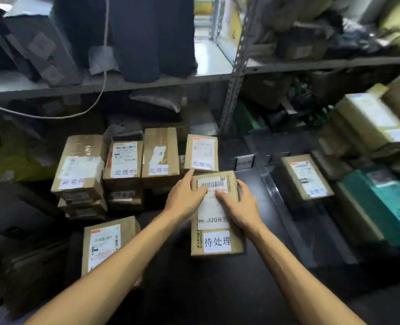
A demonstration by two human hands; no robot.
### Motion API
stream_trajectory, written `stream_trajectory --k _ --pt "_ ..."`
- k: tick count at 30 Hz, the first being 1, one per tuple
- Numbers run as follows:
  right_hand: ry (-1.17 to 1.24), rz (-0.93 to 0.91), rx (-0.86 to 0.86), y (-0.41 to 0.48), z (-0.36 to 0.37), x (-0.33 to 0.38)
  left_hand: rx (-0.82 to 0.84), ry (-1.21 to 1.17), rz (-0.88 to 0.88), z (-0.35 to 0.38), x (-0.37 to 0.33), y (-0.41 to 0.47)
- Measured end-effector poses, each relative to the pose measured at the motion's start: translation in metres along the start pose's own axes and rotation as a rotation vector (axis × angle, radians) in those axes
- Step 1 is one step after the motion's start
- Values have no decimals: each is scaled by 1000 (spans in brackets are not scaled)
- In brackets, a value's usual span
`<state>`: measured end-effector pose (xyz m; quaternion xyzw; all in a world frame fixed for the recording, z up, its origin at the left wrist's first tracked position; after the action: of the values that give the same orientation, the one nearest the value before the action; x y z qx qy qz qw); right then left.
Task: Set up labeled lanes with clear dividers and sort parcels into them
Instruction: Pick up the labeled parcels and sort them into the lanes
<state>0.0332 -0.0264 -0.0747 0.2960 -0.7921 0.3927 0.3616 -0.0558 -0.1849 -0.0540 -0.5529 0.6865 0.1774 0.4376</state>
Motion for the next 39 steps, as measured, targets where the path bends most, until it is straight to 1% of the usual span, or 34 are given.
stream_trajectory --k 5,11,13,16,20,24,28,30,32,35,37,39 --pt "50 -97 -176 -16 -96 8 44 -41 170 38 -76 -18" --pt "126 -198 -313 -28 -204 1 64 -77 266 95 -158 -48" --pt "50 -205 -339 -32 -229 -6 60 -127 275 116 -178 -59" --pt "-97 -231 -353 -36 -259 -19 31 -136 260 150 -205 -70" --pt "-222 -311 -361 -32 -281 -25 8 -146 232 185 -219 -71" --pt "-334 -383 -297 -14 -290 -30 -42 -176 144 208 -221 -51" --pt "-604 -309 -181 26 -288 -41 -40 -186 52 233 -223 -15" --pt "-677 -294 -133 58 -287 -43 -33 -206 9 248 -223 11" --pt "-735 -303 -102 74 -286 -43 -27 -212 2 256 -224 23" --pt "-783 -311 -58 112 -280 -40 -19 -196 -31 267 -222 58" --pt "-772 -281 -22 135 -279 -42 -1 -172 -48 273 -221 77" --pt "-740 -256 3 155 -276 -42 27 -109 -25 278 -221 89"
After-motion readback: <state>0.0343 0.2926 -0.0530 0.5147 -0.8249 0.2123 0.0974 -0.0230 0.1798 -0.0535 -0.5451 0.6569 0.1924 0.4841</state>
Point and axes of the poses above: each hand's wrist, its own y-axis towards the middle knuckle, its own z-axis out of the palm, x = y × z, the point moved 7 cm from there along y, towards the middle knuckle, and after that the axes turned 1 degree about z, right-handed, at the moved point
